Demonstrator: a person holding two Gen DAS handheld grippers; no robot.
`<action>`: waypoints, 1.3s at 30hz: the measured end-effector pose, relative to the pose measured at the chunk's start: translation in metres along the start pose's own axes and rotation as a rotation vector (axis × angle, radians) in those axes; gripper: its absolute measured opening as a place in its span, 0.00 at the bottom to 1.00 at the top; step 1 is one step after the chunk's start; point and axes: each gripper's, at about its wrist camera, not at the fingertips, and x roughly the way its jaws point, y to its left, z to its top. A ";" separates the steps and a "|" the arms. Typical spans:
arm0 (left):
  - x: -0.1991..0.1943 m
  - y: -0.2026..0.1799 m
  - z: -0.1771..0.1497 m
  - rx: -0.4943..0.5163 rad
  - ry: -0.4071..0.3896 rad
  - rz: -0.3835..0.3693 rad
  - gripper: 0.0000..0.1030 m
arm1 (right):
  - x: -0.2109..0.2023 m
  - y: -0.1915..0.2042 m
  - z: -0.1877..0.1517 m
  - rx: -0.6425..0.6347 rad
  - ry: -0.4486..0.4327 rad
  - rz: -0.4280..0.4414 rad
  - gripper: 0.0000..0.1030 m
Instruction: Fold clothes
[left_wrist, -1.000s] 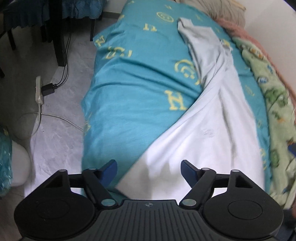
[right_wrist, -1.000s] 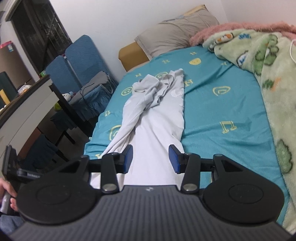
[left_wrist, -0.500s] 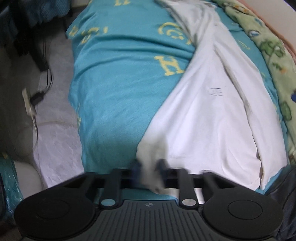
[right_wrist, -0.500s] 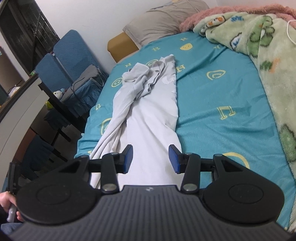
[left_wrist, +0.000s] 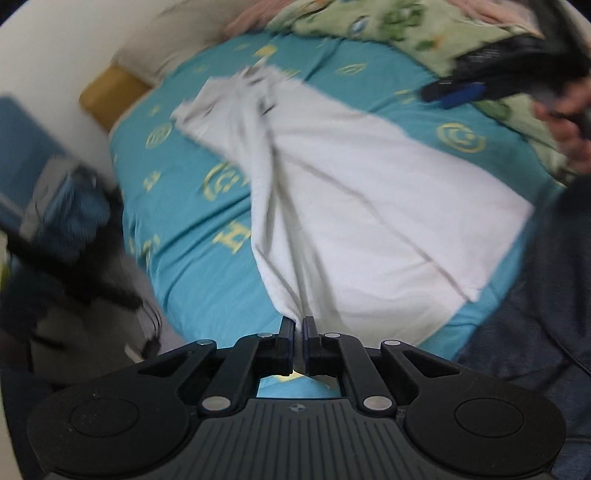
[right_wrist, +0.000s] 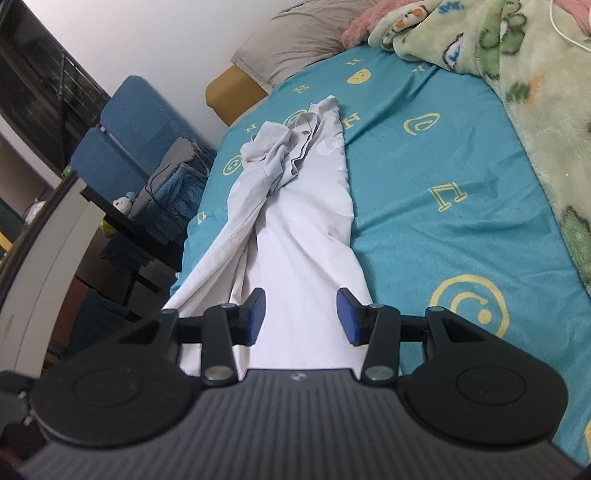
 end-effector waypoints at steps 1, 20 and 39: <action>-0.006 -0.012 0.003 0.030 -0.017 0.005 0.05 | -0.001 -0.001 0.000 0.001 -0.007 -0.009 0.45; 0.070 -0.093 0.043 -0.210 0.056 -0.296 0.12 | -0.005 -0.015 -0.001 -0.012 0.028 -0.036 0.45; 0.146 0.071 -0.025 -0.990 0.157 -0.347 0.65 | 0.035 -0.050 -0.023 0.105 0.302 -0.194 0.45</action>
